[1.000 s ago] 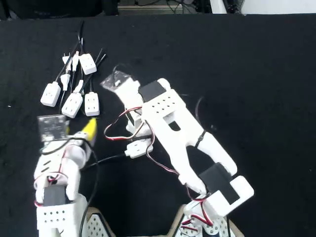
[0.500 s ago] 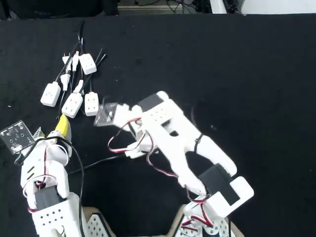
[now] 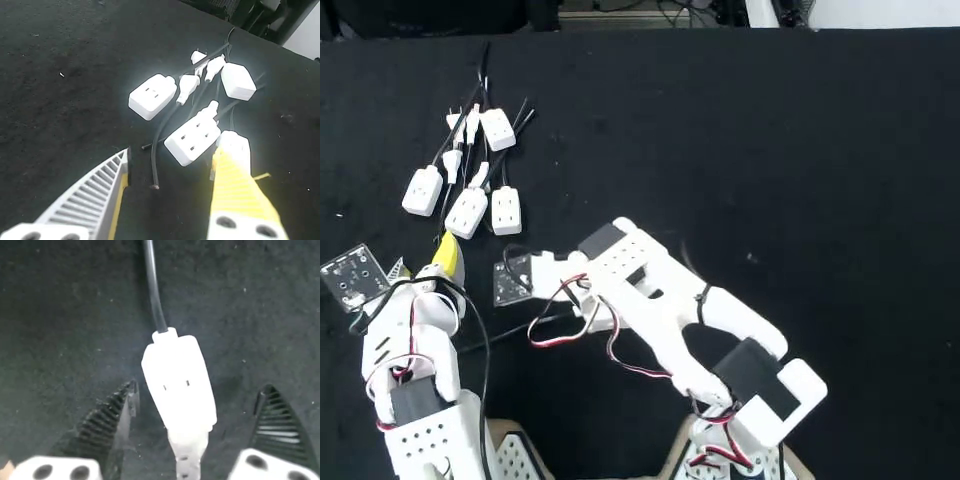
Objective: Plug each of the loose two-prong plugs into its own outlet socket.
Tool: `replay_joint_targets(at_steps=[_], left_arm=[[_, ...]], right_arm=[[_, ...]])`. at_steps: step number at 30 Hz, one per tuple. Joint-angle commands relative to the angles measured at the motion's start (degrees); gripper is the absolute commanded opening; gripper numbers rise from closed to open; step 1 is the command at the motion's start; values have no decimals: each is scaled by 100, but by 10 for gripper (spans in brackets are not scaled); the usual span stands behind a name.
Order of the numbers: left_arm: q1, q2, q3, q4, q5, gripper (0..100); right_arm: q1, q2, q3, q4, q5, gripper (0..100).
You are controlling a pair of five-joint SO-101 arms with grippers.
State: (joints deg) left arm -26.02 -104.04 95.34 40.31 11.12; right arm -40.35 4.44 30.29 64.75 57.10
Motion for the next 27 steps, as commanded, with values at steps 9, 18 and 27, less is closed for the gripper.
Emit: replay_joint_targets(at_steps=[9, 18, 27], left_arm=[[31, -44, -365, -114, 35, 263], [189, -44, -356, -105, 26, 263], [189, -44, -356, -105, 26, 263]], right_arm=[[281, 664, -787, -35, -941, 7], [2444, 681, -2791, 1758, -2286, 11], [5574, 725, -4391, 1582, -3147, 12]])
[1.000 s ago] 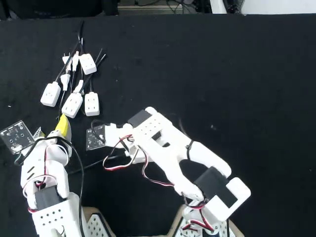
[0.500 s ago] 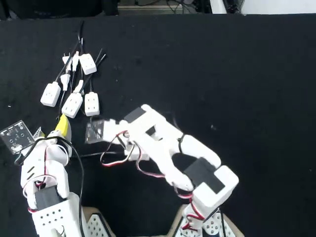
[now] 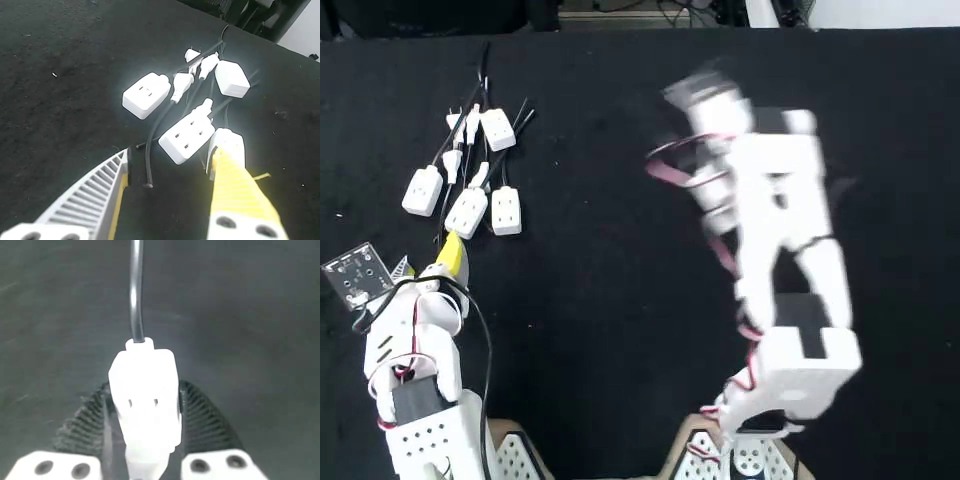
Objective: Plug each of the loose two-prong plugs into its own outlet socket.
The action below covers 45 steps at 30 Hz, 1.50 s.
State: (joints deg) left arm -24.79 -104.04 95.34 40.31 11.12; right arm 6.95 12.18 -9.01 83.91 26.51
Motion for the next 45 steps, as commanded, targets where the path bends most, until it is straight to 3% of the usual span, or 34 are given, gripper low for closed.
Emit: replay_joint_targets(at_steps=[1, 9, 19, 27, 32, 45], left_arm=[[66, -44, -356, -105, 26, 263], [66, -35, -286, -132, 18, 263], [66, -35, -268, -141, 18, 263], [75, -35, -268, -141, 18, 263], [75, -35, -268, -141, 18, 263], [75, -35, -259, -141, 18, 263]], right_arm=[[1055, -48, -444, -492, -114, 12], [1978, 927, -1253, -879, -123, 13], [2690, 3837, -5297, -334, -97, 15], [2796, 5780, -7969, 211, -97, 15], [2892, 6299, -8532, 70, -97, 15], [3042, 6352, -8268, -97, -97, 15]])
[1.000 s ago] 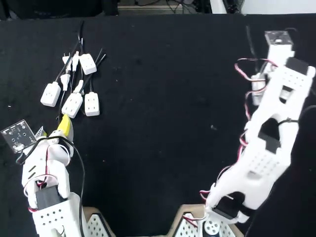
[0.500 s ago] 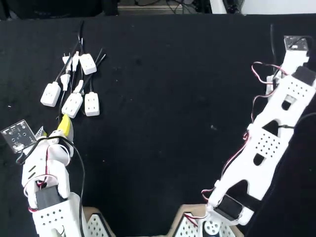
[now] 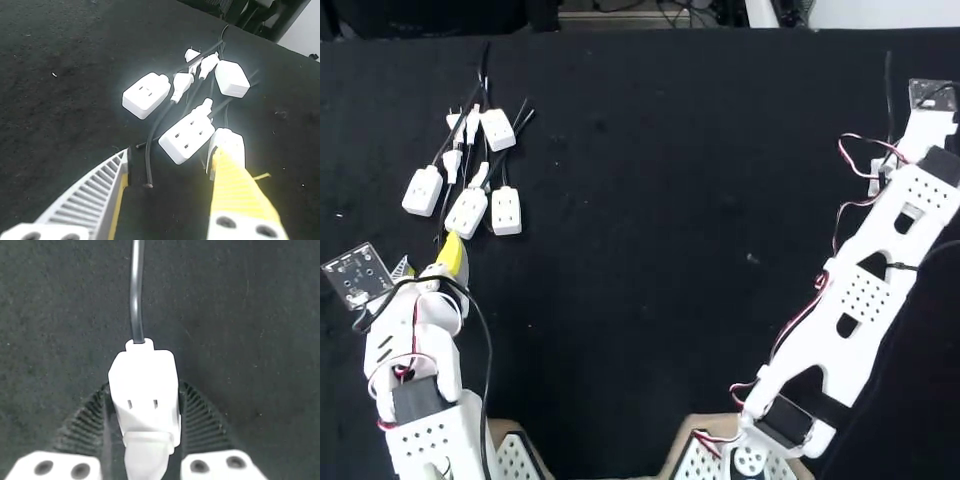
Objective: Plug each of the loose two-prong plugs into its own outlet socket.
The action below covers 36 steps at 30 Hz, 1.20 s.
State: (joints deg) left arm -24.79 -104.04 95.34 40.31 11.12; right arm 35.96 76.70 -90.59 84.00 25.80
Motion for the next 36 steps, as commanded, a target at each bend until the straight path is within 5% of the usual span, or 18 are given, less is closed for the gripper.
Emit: replay_joint_targets(at_steps=[1, 19, 25, 36], left_arm=[[75, -35, -259, -141, 18, 263], [75, -35, -268, -141, 18, 263], [75, -35, -268, -141, 18, 263], [75, -35, -268, -141, 18, 263]], right_arm=[[158, -101, -57, -141, -26, 15], [-18, -136, 101, -123, 501, 173], [-255, -136, -532, -62, -158, 255], [-440, -1068, -505, 97, -220, 301]])
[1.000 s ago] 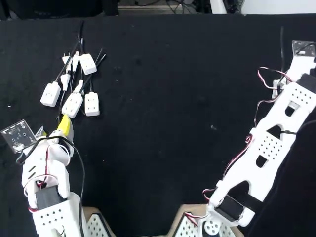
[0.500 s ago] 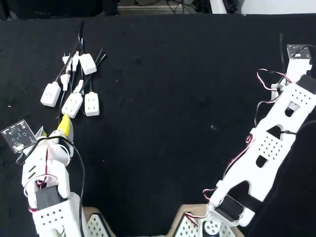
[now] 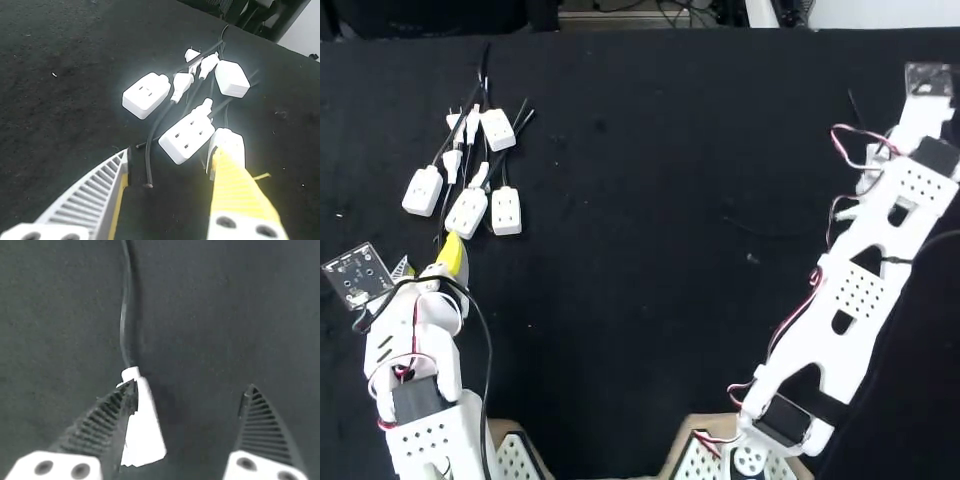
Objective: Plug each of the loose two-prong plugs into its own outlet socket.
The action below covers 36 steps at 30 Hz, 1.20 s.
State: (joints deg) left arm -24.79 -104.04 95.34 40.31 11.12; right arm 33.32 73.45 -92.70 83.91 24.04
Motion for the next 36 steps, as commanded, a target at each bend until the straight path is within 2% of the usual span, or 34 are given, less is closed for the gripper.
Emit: replay_joint_targets(at_steps=[1, 12, 18, 28, 36], left_arm=[[75, -35, -268, -141, 18, 263], [75, -35, -268, -141, 18, 263], [75, -35, -268, -141, 18, 263], [75, -35, -268, -141, 18, 263], [75, -35, -268, -141, 18, 263]], right_arm=[[-185, -831, -286, 158, -44, 301], [-519, -1059, -277, 1134, -35, 290], [-659, -963, -259, 1108, 0, 65], [-404, 110, -295, 633, 9, 57], [-62, 242, -303, 299, 18, 53]])
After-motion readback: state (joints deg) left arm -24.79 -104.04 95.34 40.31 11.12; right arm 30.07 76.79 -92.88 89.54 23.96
